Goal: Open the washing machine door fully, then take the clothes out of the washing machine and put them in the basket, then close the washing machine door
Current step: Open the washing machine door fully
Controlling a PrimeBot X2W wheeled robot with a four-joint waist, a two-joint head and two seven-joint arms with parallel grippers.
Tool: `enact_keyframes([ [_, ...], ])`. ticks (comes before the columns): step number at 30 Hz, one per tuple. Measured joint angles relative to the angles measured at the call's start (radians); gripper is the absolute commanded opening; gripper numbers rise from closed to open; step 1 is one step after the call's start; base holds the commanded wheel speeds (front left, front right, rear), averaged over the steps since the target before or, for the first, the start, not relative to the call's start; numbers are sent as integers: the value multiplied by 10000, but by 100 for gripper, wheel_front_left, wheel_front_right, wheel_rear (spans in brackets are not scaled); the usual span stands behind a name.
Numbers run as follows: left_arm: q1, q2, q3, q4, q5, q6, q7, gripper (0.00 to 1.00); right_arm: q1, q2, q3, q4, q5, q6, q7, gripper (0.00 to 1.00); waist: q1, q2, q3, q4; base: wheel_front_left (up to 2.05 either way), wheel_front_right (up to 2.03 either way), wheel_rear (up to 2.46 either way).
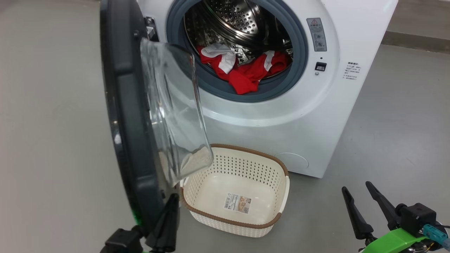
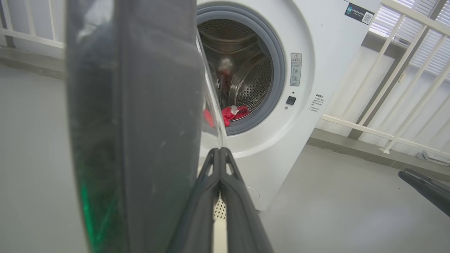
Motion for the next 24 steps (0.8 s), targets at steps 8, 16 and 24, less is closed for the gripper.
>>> enact_keyframes([
  [8, 227, 2, 1304, -69, 253, 4, 2, 0, 10, 54, 8, -63, 6, 0, 0, 100, 0, 0, -42, 144, 0, 0, 0],
  [16, 325, 12, 2665, 48, 836, -240, 0, 0, 10, 71, 8, -153, 8, 0, 0, 100, 0, 0, 101, 273, 0, 0, 0],
  [24, -335, 90, 3981, 635, 966, -447, 2, 0, -34, 12, 140, -174, 25, 0, -2, 100, 0, 0, 502, 290, 0, 0, 0],
])
